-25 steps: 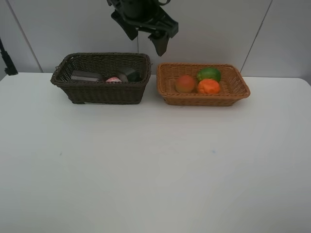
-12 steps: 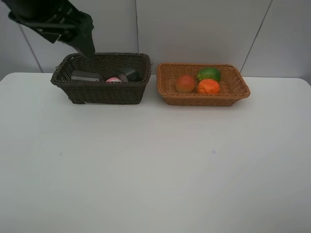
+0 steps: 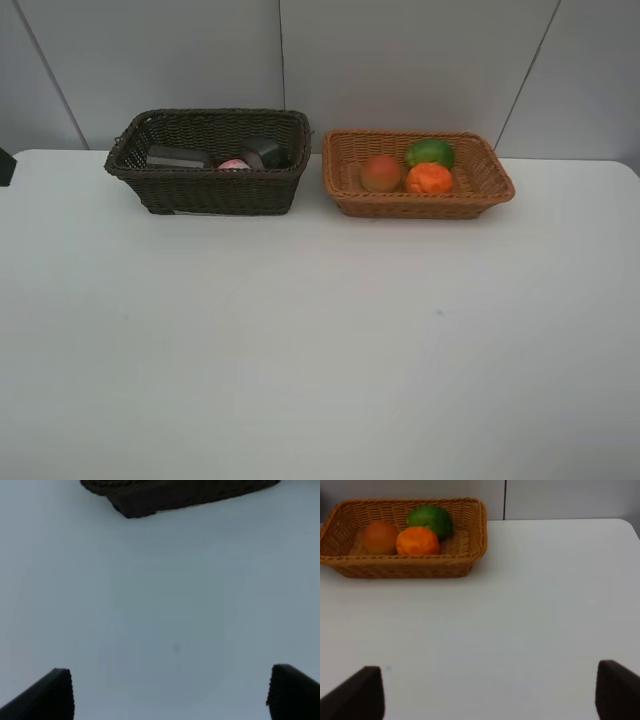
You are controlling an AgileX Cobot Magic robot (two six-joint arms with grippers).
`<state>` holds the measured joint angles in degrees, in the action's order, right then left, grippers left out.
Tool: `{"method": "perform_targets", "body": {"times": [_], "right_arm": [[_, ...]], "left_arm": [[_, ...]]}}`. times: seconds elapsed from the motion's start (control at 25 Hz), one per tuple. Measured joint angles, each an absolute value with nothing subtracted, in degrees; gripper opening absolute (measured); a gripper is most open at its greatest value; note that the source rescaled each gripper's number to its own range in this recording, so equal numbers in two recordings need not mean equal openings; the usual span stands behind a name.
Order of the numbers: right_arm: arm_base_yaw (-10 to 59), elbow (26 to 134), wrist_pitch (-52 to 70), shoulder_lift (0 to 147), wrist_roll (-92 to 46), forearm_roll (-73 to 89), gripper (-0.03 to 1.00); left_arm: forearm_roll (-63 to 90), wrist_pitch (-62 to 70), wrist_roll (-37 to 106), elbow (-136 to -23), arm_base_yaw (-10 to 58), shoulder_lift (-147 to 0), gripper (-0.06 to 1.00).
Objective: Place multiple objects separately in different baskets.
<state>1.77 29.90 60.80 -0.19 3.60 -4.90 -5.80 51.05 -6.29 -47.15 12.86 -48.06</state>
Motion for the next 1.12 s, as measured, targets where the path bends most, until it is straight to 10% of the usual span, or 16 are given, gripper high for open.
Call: {"method": "perform_targets", "body": {"times": [1.12], "right_arm": [[1.77,29.9,60.8,-0.19,3.6,-4.9,0.94]], "left_arm": [[0.8,59.54,-4.0,-29.24,0.64,-6.44,1.0]]}}
